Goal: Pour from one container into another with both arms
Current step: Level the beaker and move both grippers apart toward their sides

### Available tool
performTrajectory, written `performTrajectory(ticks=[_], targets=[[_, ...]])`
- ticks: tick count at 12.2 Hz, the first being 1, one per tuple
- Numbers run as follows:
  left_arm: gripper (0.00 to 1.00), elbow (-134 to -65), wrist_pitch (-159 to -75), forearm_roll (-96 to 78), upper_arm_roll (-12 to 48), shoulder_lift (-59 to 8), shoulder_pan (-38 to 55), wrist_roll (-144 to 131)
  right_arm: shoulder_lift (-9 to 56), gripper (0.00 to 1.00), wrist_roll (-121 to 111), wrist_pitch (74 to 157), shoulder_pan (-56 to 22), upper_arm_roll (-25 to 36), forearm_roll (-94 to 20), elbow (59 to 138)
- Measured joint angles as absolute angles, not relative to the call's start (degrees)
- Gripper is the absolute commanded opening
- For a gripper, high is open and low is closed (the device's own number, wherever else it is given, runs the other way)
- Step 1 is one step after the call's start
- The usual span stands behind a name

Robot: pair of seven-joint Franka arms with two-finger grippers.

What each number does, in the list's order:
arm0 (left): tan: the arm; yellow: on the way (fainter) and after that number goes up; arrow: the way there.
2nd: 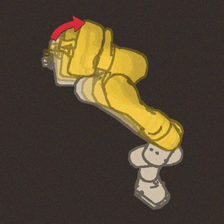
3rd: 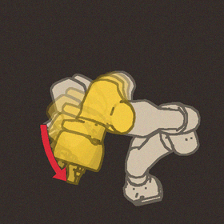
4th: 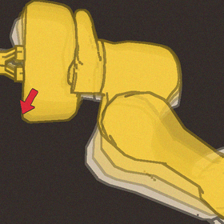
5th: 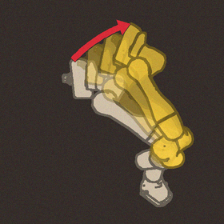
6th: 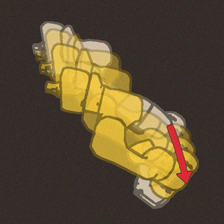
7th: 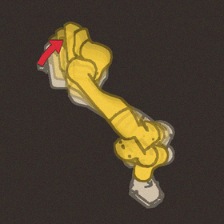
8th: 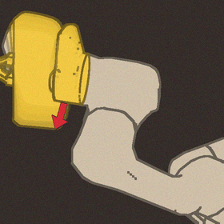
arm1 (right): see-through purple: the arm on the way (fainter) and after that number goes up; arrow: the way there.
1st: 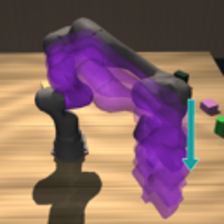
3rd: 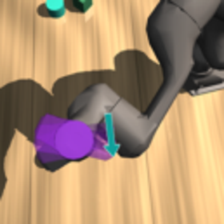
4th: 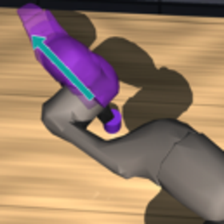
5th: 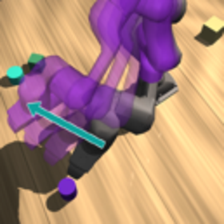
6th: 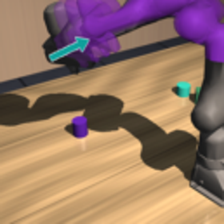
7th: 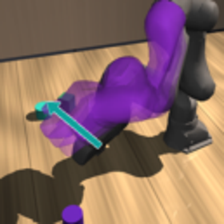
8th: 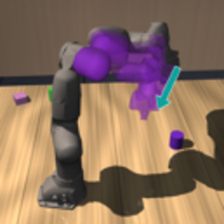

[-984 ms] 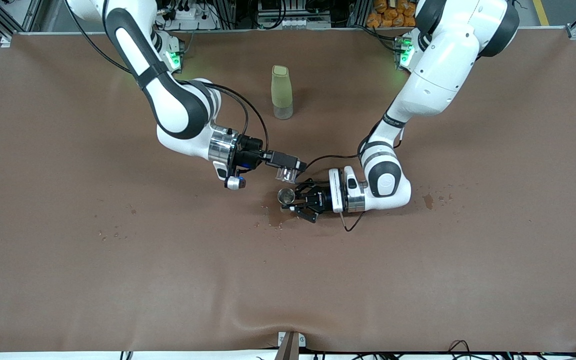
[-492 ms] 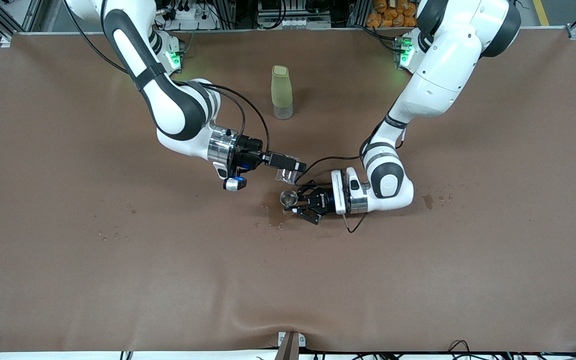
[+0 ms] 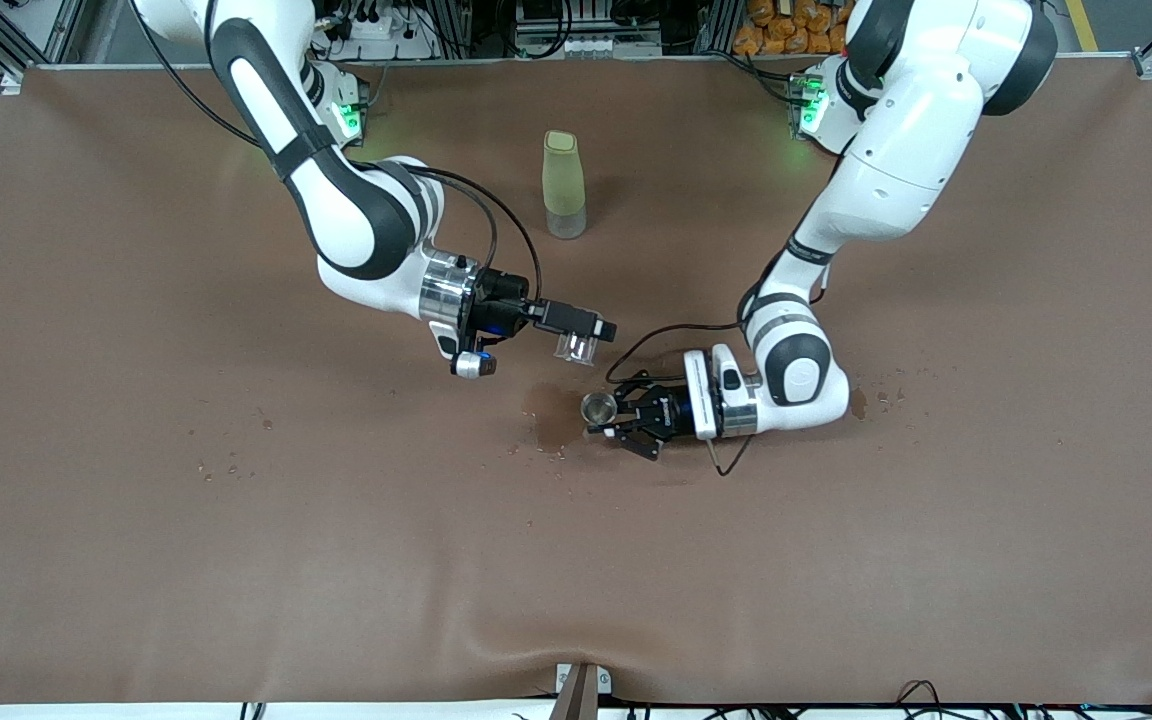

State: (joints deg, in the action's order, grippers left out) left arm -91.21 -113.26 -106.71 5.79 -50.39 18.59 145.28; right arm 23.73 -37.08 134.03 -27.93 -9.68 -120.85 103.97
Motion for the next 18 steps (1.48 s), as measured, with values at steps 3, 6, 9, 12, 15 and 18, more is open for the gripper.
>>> performTrajectory(ticks=[3, 6, 9, 12, 15, 18], targets=[[0.0, -91.2, -111.8, -105.9, 5.8, -50.4, 17.0, 145.1, 25.4, 0.0, -53.4, 134.1, -28.1, -9.7, -119.9, 104.0], [0.0, -91.2, -108.8, -102.3, 5.8, -50.4, 14.1, 144.8, 25.7, 0.0, -61.4, 134.2, -27.3, -9.1, -114.8, 103.7], [0.0, -91.2, -105.5, -98.6, 5.7, -50.4, 10.8, 144.4, 25.7, 0.0, -68.6, 134.3, -23.5, -8.8, -109.5, 103.3], [0.0, -91.2, -104.0, -94.4, 5.7, -50.4, 8.1, 142.9, 25.9, 0.0, -73.2, 134.2, -18.6, -8.6, -103.0, 102.9], [0.0, -91.2, -102.1, -90.7, 5.7, -50.4, 5.4, 141.5, 26.0, 0.0, -75.5, 134.0, -13.5, -8.5, -96.6, 101.9], [0.0, -91.2, -97.9, -83.8, 5.6, -50.4, 0.8, 140.5, 27.3, 0.0, -80.5, 130.0, -6.7, -8.4, -92.2, 101.9]])
